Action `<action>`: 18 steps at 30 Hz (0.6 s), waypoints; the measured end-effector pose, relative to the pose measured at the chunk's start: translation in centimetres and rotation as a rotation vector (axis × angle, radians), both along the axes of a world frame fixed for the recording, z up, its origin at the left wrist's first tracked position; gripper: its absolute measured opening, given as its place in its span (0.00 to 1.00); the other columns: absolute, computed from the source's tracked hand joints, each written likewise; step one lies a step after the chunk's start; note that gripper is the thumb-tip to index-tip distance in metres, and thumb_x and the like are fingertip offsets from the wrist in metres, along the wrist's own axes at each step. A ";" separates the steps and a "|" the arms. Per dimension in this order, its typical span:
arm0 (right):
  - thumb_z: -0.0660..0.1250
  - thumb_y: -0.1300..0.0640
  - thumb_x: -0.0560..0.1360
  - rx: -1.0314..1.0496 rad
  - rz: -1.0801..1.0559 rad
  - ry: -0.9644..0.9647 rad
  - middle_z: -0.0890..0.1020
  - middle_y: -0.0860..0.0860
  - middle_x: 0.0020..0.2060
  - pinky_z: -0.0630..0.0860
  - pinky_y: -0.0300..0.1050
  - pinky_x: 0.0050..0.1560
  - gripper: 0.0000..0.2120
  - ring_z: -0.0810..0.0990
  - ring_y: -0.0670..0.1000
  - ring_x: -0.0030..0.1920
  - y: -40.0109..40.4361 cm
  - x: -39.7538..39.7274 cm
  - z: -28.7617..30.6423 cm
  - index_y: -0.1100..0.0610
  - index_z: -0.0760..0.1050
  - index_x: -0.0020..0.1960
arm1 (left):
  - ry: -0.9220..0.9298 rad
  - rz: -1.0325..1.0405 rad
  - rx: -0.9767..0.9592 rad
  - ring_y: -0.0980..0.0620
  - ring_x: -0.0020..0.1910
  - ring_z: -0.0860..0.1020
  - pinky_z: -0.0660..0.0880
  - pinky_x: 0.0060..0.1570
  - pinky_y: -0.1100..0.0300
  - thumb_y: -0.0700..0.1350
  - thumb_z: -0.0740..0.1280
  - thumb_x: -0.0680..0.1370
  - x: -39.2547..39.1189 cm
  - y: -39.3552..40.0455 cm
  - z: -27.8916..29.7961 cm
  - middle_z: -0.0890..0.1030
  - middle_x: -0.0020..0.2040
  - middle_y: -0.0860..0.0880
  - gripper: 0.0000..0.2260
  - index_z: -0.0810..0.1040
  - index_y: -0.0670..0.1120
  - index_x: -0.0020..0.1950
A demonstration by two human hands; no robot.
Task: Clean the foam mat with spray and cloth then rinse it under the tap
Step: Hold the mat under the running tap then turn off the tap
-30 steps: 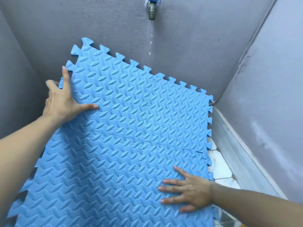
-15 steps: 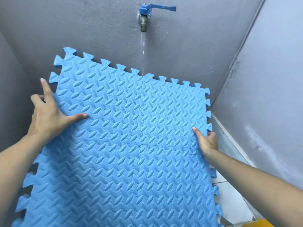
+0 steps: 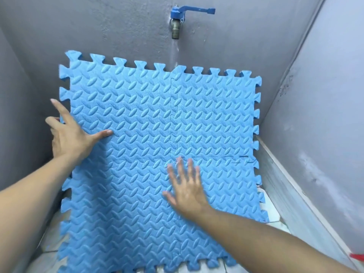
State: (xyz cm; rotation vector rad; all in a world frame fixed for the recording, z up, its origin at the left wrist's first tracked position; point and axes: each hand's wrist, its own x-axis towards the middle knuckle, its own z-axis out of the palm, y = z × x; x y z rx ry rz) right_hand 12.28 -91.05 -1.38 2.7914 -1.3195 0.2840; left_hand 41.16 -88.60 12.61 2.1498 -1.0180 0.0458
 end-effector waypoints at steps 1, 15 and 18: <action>0.49 0.36 0.79 -0.100 0.385 0.201 0.44 0.56 0.79 0.47 0.68 0.75 0.34 0.42 0.62 0.78 2.0 0.9 -1.2 0.50 0.46 0.80 | 0.003 -0.001 -0.001 0.32 0.64 0.66 0.69 0.60 0.37 0.67 0.75 0.58 0.0 0.0 0.0 0.60 0.67 0.34 0.64 0.36 0.49 0.77; 0.44 0.37 0.79 -0.221 -0.205 -0.094 0.48 0.51 0.79 0.53 0.63 0.76 0.34 0.46 0.54 0.79 -12.2 -6.6 9.6 0.50 0.45 0.80 | 0.025 -0.009 0.021 0.34 0.61 0.69 0.72 0.55 0.40 0.70 0.73 0.55 0.6 0.2 0.5 0.61 0.65 0.35 0.66 0.35 0.50 0.77; 0.51 0.42 0.79 -0.383 -0.155 -0.274 0.46 0.51 0.79 0.45 0.56 0.78 0.36 0.42 0.51 0.78 -12.9 -3.0 15.0 0.57 0.43 0.80 | 0.026 -0.005 0.018 0.33 0.62 0.69 0.72 0.55 0.40 0.70 0.73 0.55 0.7 0.0 0.2 0.61 0.65 0.34 0.65 0.35 0.49 0.77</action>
